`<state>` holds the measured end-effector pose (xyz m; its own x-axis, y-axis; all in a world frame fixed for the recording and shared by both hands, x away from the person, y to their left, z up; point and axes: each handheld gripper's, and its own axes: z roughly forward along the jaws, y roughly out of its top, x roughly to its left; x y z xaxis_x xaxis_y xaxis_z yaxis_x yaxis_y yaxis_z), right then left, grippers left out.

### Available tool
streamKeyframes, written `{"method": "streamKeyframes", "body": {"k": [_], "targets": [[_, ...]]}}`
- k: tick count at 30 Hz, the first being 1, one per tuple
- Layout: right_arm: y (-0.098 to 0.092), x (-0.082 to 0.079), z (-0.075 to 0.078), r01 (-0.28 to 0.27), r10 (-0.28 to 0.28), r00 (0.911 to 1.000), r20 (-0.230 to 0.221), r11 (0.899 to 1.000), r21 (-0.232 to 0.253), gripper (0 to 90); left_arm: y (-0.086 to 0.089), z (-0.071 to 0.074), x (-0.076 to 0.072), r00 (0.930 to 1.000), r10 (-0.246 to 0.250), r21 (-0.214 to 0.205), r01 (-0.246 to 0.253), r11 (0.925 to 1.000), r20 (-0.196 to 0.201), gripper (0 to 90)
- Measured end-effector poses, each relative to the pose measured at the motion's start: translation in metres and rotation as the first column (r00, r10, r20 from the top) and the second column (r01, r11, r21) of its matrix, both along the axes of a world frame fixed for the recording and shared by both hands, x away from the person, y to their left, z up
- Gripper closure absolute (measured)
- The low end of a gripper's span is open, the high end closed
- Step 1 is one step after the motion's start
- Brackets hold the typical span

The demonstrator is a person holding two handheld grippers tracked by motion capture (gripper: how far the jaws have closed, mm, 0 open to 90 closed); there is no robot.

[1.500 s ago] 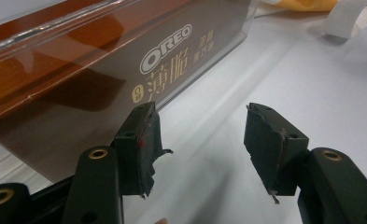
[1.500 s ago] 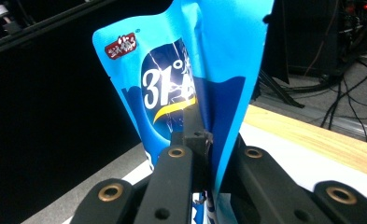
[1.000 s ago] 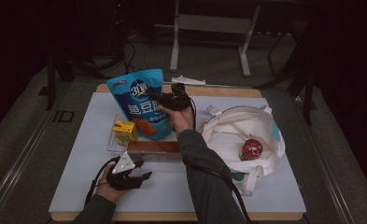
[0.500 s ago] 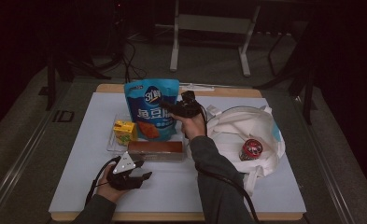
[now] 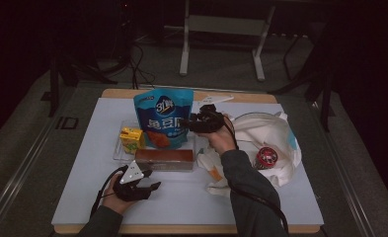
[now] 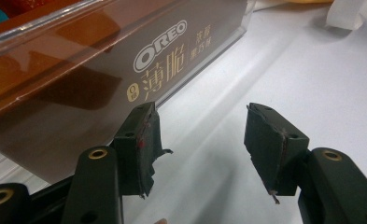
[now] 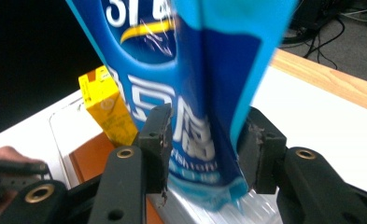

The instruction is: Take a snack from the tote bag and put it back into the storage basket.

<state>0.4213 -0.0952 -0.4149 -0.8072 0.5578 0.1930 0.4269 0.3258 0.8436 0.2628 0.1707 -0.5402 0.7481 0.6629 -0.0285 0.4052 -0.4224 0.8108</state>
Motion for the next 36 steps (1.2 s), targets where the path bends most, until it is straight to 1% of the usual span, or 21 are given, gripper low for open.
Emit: {"method": "streamKeyframes", "body": {"k": [4, 6, 8, 9, 10, 11, 15, 17, 18, 19, 21, 23, 29, 31, 34, 35, 36], "targets": [[-0.009, 0.000, -0.003, 0.001, -0.001, 1.0000, -0.006, 1.000, -0.015, 58.5, 0.000, 0.000, 0.000, 1.0000, 0.000, 0.002, 0.000, 1.0000, 0.000, 44.5], [-0.013, 0.002, -0.005, 0.006, -0.006, 1.0000, -0.004, 0.999, -0.031, 62.1, 0.000, 0.000, 0.000, 1.0000, 0.000, 0.003, 0.000, 1.0000, -0.001, 44.5], [-0.014, 0.004, -0.008, 0.044, -0.044, 0.9990, 0.000, 0.996, -0.084, 70.8, 0.000, 0.000, 0.000, 1.0000, 0.000, 0.002, 0.000, 1.0000, -0.002, 44.5], [-0.013, 0.005, -0.010, 0.070, -0.070, 0.9976, 0.004, 0.989, -0.131, 71.8, 0.000, 0.000, 0.000, 1.0000, 0.000, 0.002, 0.000, 1.0000, -0.002, 44.5], [-0.013, 0.006, -0.012, 0.067, -0.068, 0.9977, 0.002, 0.988, -0.142, 72.3, 0.000, 0.000, 0.000, 1.0000, -0.001, 0.002, 0.001, 1.0000, -0.002, 44.5], [-0.012, 0.007, -0.013, 0.065, -0.067, 0.9977, -0.006, 0.987, -0.147, 72.6, 0.000, 0.000, 0.000, 1.0000, -0.001, 0.002, 0.001, 1.0000, -0.002, 44.4], [-0.007, 0.008, -0.017, 0.066, -0.066, 0.9978, 0.001, 0.987, -0.144, 74.0, 0.000, 0.000, 0.000, 1.0000, -0.001, 0.001, 0.001, 1.0000, -0.002, 44.4], [-0.003, 0.009, -0.018, 0.060, -0.060, 0.9982, 0.001, 0.987, -0.150, 78.0, 0.000, 0.000, 0.000, 1.0000, -0.003, 0.003, 0.003, 1.0000, -0.001, 44.4], [-0.001, 0.009, -0.018, 0.057, -0.057, 0.9984, 0.001, 0.987, -0.154, 81.8, 0.000, 0.000, 0.000, 1.0000, -0.002, 0.001, 0.002, 1.0000, -0.001, 44.4], [0.002, 0.009, -0.019, 0.053, -0.055, 0.9984, -0.009, 0.986, -0.159, 85.7, 0.000, 0.000, 0.000, 1.0000, -0.001, 0.000, 0.001, 1.0000, -0.001, 44.4], [0.008, 0.007, -0.020, 0.056, -0.056, 0.9984, 0.007, 0.979, -0.196, 89.7, 0.000, 0.000, 0.000, 1.0000, -0.002, 0.001, 0.002, 1.0000, -0.001, 44.4], [0.012, 0.005, -0.019, 0.060, -0.060, 0.9982, 0.005, 0.977, -0.206, 90.0, 0.000, 0.000, 0.000, 1.0000, -0.003, 0.003, 0.003, 1.0000, -0.002, 44.4], [0.024, 0.000, -0.019, 0.068, -0.065, 0.9977, 0.018, 0.970, -0.233, 90.0, -0.001, 0.000, 0.001, 1.0000, -0.004, 0.010, 0.004, 0.9999, -0.005, 44.4], [0.026, -0.001, -0.019, 0.070, -0.068, 0.9976, 0.016, 0.970, -0.234, 90.0, -0.001, 0.000, 0.001, 1.0000, -0.004, 0.011, 0.004, 0.9999, -0.005, 44.4], [0.032, -0.003, -0.020, 0.064, -0.065, 0.9979, 0.000, 0.976, -0.209, 90.0, -0.001, 0.000, 0.001, 1.0000, -0.003, 0.010, 0.003, 0.9999, -0.007, 44.4], [0.033, -0.003, -0.020, 0.062, -0.063, 0.9980, 0.003, 0.976, -0.211, 90.0, -0.001, 0.000, 0.001, 1.0000, -0.003, 0.011, 0.003, 0.9999, -0.007, 44.4], [0.035, -0.003, -0.020, 0.072, -0.073, 0.9973, 0.005, 0.973, -0.218, 90.0, -0.001, 0.000, 0.001, 1.0000, -0.003, 0.011, 0.003, 0.9999, -0.007, 44.4]]}}
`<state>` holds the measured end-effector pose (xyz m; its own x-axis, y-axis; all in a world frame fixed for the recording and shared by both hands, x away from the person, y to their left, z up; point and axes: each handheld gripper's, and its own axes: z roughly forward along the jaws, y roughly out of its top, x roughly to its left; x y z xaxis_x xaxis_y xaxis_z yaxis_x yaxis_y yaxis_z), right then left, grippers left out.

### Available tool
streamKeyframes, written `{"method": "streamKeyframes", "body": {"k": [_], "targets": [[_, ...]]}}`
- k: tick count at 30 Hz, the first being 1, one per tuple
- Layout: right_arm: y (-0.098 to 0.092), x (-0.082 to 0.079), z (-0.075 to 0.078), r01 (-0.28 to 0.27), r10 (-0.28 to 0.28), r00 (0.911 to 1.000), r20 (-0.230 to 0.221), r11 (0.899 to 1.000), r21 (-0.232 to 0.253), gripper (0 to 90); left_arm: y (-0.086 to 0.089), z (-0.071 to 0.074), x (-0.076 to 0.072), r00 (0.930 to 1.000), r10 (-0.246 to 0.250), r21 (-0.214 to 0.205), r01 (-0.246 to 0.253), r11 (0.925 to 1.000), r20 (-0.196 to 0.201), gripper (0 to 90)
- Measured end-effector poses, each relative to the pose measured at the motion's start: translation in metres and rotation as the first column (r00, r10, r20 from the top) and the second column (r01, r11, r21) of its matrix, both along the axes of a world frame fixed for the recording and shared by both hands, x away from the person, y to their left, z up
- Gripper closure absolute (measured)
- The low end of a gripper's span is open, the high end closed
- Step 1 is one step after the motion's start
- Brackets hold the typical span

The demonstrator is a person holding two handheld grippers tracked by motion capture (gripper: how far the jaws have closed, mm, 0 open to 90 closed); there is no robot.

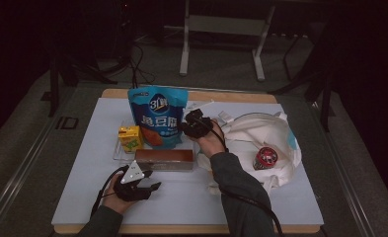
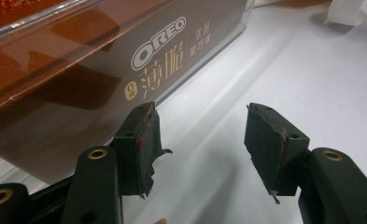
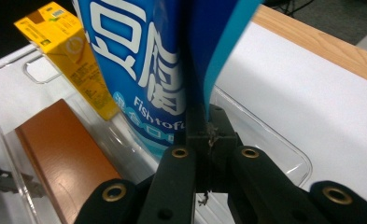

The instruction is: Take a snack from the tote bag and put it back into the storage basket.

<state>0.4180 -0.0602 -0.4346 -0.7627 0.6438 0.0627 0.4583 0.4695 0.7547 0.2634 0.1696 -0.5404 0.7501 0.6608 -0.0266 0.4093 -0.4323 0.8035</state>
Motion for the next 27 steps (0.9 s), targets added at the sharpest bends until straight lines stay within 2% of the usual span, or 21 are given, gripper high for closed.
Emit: {"method": "streamKeyframes", "body": {"k": [5, 11, 20, 27], "targets": [[0.000, 0.001, 0.000, 0.034, -0.034, 0.9993, 0.018, 0.999, -0.012, 90.0, 0.000, 0.000, 0.000, 1.0000, -0.003, 0.001, 0.003, 1.0000, 0.003, 44.4], [-0.010, -0.001, -0.001, 0.062, -0.062, 0.9974, 0.037, 0.998, -0.008, 90.0, 0.000, 0.000, 0.000, 1.0000, -0.002, 0.000, 0.002, 1.0000, 0.004, 43.9], [-0.013, -0.008, -0.004, 0.080, -0.081, 0.9965, 0.019, 0.996, 0.033, 90.0, 0.000, 0.000, 0.000, 1.0000, -0.001, 0.003, 0.001, 1.0000, 0.005, 44.0], [0.000, -0.013, -0.002, 0.027, -0.027, 0.9996, 0.002, 0.999, 0.026, 90.0, -0.001, 0.000, 0.000, 1.0000, -0.001, 0.006, 0.001, 1.0000, 0.000, 43.9]]}}
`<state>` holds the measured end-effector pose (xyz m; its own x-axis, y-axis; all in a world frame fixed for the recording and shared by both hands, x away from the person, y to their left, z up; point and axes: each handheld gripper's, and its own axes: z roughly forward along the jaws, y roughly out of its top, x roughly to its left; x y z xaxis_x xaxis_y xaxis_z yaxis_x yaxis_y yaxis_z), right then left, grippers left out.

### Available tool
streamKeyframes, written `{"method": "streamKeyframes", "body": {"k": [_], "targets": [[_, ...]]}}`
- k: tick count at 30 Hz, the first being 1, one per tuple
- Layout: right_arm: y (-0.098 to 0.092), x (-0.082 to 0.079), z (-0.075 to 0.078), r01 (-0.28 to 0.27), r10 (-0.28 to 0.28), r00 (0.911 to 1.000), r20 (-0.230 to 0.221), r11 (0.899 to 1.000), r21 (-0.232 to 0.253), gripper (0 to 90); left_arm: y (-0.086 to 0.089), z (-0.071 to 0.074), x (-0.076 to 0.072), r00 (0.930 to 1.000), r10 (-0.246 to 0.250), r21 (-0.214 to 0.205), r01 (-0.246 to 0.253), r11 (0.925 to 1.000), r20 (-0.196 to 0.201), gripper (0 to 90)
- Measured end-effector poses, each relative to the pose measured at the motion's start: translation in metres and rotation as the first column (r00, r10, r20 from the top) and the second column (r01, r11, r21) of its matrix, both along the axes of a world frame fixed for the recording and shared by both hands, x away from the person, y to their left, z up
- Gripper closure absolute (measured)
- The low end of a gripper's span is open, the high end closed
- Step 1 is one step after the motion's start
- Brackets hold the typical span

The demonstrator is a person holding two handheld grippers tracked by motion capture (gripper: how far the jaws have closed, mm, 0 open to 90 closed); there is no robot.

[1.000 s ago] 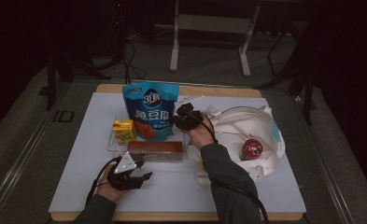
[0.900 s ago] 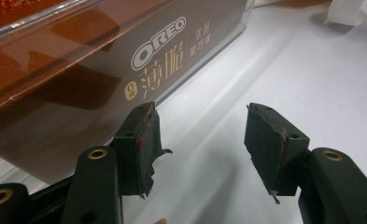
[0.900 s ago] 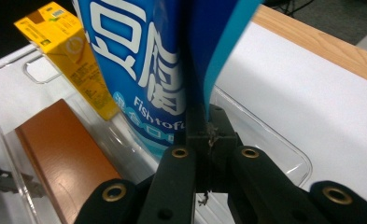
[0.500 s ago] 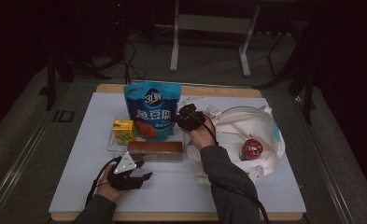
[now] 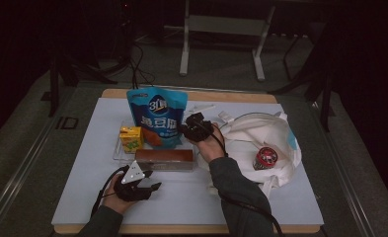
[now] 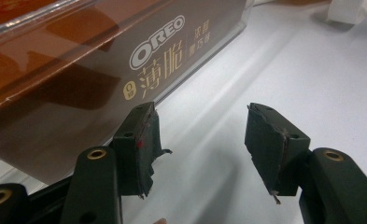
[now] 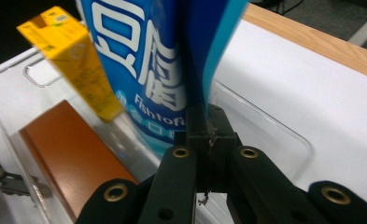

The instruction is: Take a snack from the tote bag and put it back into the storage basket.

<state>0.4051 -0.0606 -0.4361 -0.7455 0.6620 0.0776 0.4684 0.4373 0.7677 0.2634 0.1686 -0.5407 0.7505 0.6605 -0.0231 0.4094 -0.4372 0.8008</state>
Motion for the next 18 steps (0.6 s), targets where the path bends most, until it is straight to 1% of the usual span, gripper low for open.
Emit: {"method": "streamKeyframes", "body": {"k": [2, 4, 10, 14, 17, 18], "targets": [[0.008, -0.002, 0.000, -0.011, 0.011, 0.9999, 0.009, 1.000, -0.005, 90.0, 0.000, 0.000, 0.000, 1.0000, 0.000, 0.002, 0.000, 1.0000, 0.001, 44.0], [0.011, -0.001, 0.001, 0.000, 0.000, 0.9999, 0.012, 1.000, -0.007, 90.0, 0.000, 0.000, 0.000, 1.0000, -0.001, 0.001, 0.001, 1.0000, 0.002, 43.9], [0.009, 0.006, 0.004, 0.036, -0.036, 0.9992, 0.018, 0.999, -0.027, 90.0, 0.000, 0.000, 0.000, 1.0000, -0.003, 0.001, 0.003, 1.0000, 0.002, 43.9], [0.010, 0.011, 0.003, 0.064, -0.064, 0.9979, 0.012, 0.998, -0.016, 90.0, 0.000, 0.000, 0.000, 1.0000, -0.002, 0.001, 0.002, 1.0000, 0.001, 43.9], [0.010, 0.012, 0.004, 0.079, -0.078, 0.9966, 0.025, 0.996, -0.032, 90.0, 0.000, 0.000, 0.000, 1.0000, -0.003, 0.000, 0.003, 1.0000, -0.001, 43.9], [0.010, 0.013, 0.004, 0.080, -0.080, 0.9965, 0.023, 0.996, -0.029, 90.0, 0.000, 0.000, 0.000, 1.0000, -0.003, -0.001, 0.003, 1.0000, 0.000, 43.9]]}}
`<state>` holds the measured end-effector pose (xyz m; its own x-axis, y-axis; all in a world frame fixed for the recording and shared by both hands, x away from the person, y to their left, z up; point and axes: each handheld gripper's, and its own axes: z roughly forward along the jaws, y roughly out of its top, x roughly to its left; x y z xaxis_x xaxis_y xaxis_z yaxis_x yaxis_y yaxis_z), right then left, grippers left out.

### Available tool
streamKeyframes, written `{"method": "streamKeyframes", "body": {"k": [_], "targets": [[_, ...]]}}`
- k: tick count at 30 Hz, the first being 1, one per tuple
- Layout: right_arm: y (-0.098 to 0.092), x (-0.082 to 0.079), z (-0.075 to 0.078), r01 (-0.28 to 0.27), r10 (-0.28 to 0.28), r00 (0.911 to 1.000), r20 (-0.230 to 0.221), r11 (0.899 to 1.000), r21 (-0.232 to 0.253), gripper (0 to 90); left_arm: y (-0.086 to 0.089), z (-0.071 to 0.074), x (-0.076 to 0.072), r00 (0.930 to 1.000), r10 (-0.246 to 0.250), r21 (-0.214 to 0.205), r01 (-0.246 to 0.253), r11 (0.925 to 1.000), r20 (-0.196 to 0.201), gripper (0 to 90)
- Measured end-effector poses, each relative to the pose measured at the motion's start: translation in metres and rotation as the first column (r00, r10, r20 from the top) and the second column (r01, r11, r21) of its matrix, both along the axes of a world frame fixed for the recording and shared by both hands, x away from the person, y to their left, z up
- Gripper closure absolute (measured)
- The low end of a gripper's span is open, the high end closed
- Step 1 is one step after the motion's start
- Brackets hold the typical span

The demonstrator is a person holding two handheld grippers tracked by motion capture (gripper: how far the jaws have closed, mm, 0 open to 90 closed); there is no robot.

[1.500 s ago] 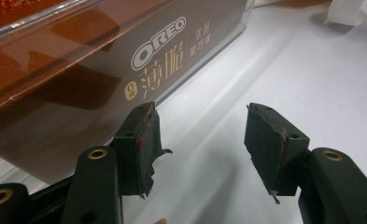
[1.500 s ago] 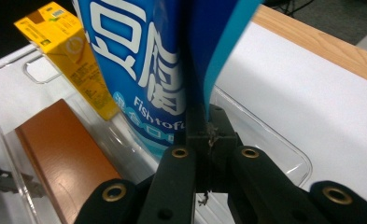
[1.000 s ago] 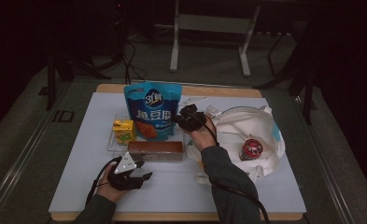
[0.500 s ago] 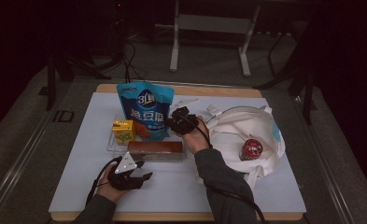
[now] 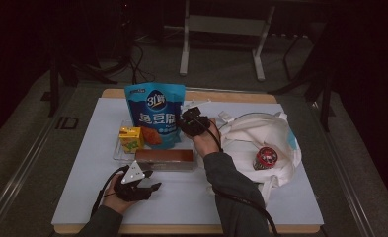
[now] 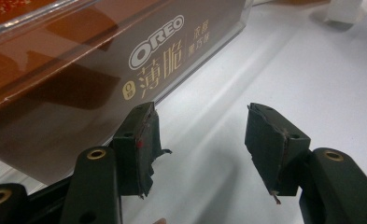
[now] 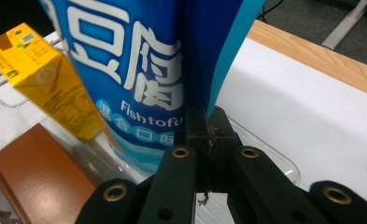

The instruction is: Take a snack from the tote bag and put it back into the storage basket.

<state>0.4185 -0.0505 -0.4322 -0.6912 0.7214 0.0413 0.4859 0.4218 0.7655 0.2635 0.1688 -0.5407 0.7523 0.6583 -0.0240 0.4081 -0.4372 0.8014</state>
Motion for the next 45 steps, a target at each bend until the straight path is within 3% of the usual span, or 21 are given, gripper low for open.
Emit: {"method": "streamKeyframes", "body": {"k": [20, 45], "targets": [[-0.009, -0.002, 0.003, -0.082, 0.081, 0.9965, -0.021, 0.996, -0.018, 85.1, 0.000, 0.000, 0.000, 1.0000, -0.002, -0.002, 0.002, 1.0000, -0.002, 43.8], [-0.049, -0.026, 0.030, -0.133, 0.134, 0.9906, 0.028, 0.991, -0.030, 81.0, 0.000, 0.000, 0.000, 1.0000, 0.004, -0.004, -0.004, 1.0000, -0.002, 43.7]]}}
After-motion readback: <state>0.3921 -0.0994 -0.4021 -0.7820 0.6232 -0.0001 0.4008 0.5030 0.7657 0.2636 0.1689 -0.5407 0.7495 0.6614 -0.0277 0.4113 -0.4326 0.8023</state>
